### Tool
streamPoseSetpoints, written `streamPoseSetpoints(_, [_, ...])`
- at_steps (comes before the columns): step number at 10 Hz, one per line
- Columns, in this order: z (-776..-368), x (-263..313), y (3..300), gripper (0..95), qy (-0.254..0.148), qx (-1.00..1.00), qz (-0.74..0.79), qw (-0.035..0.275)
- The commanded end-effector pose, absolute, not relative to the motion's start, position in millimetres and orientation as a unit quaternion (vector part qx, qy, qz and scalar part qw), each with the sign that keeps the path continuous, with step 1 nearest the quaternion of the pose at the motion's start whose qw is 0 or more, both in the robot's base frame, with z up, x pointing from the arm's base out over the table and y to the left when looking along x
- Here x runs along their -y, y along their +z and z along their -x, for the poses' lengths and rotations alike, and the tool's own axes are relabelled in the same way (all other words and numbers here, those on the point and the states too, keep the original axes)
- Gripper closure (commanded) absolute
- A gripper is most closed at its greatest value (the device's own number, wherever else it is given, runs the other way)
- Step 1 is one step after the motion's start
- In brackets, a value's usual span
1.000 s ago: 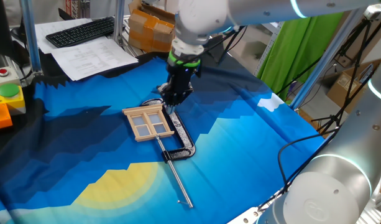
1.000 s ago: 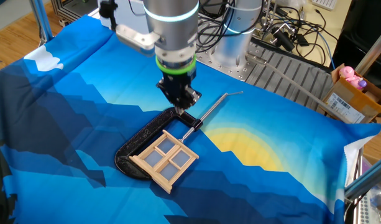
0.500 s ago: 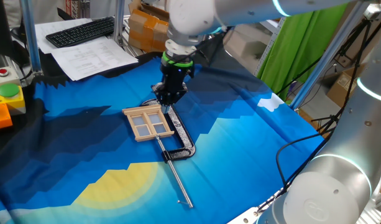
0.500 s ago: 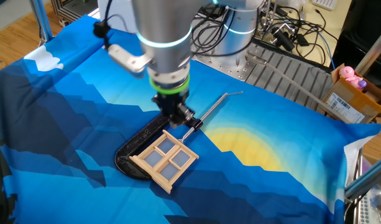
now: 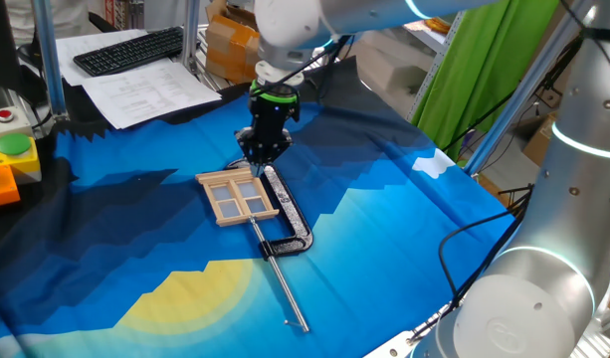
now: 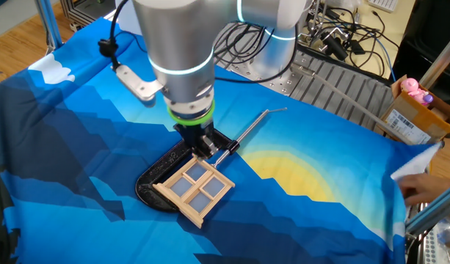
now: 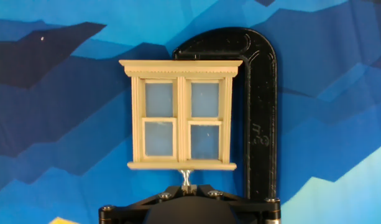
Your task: Open a sliding window
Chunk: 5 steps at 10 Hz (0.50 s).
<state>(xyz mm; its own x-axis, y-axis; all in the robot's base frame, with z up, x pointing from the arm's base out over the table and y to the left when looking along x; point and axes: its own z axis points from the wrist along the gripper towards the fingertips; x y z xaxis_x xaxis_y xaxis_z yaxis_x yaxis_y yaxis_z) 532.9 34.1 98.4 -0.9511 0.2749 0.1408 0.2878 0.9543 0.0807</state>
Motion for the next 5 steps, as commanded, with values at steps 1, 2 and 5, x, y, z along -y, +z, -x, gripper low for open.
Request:
streamPoseSetpoints(1, [-533.3, -36.4, 96.6, 95.0, -0.046, 0.987, 0.139, 0.062])
streamPoseSetpoints(2, [-533.3, -36.6, 96.4, 95.0, -0.046, 0.987, 0.138, 0.067])
streamPoseSetpoints(5, [-532.1, -37.1, 96.1, 95.0, -0.049, 0.986, 0.139, 0.075])
